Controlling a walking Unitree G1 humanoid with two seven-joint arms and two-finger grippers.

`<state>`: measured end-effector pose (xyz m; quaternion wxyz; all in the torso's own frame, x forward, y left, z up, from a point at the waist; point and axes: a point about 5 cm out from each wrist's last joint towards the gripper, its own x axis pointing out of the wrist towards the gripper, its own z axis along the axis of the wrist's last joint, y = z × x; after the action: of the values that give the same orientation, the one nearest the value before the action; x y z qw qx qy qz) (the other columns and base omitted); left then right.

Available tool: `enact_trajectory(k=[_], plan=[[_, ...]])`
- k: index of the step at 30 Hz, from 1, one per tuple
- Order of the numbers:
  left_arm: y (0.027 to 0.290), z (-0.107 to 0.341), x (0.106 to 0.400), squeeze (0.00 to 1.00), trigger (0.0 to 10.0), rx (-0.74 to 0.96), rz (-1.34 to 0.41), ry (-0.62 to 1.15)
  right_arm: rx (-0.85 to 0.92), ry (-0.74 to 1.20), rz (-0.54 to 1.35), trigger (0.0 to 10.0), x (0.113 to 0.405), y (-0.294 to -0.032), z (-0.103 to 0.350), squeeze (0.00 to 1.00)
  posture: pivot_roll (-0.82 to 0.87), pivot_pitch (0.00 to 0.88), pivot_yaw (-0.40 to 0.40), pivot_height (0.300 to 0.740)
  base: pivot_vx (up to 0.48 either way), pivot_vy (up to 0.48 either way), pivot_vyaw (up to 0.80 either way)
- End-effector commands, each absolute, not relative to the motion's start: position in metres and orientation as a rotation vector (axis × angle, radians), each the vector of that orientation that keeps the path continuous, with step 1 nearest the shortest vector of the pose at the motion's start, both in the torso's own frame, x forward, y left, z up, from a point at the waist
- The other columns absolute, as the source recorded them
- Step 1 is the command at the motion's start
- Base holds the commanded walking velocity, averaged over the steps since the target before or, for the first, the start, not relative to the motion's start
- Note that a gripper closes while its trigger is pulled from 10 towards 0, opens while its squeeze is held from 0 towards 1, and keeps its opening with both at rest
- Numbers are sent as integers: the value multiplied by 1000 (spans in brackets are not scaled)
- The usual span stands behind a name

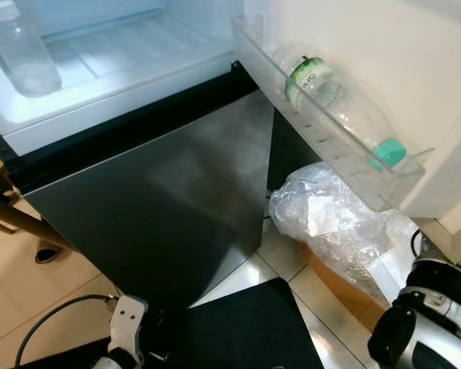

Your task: Restocking fridge

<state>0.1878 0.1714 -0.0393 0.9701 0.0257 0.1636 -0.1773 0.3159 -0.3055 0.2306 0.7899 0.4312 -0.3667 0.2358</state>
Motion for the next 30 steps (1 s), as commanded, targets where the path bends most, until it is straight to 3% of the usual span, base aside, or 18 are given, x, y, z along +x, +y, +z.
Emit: enact_trajectory(k=[1, 6, 8, 25, 30], plan=[[178, -44, 181, 0, 10000, 66, -352, 366, 916, -765, 585, 10000, 315, -295, 231, 0, -130, 114, 22, 740, 0, 0, 0], [179, -43, 181, 0, 10000, 68, -352, 366, 913, -705, 694, 10000, 311, -276, 226, 0, -131, 115, 24, 740, 0, 0, 0], [179, -44, 182, 0, 10000, 69, -352, 368, 904, -647, 768, 10000, 308, -257, 220, 0, -129, 115, 24, 740, 0, 0, 0], [181, -46, 179, 0, 10000, 74, -353, 387, 970, -509, 777, 10000, 299, -216, 193, 0, -126, 121, 31, 740, 0, 0, 0], [182, -47, 178, 0, 10000, 78, -358, 391, 970, -428, 866, 10000, 294, -185, 189, 0, -130, 122, 35, 740, 0, 0, 0]])
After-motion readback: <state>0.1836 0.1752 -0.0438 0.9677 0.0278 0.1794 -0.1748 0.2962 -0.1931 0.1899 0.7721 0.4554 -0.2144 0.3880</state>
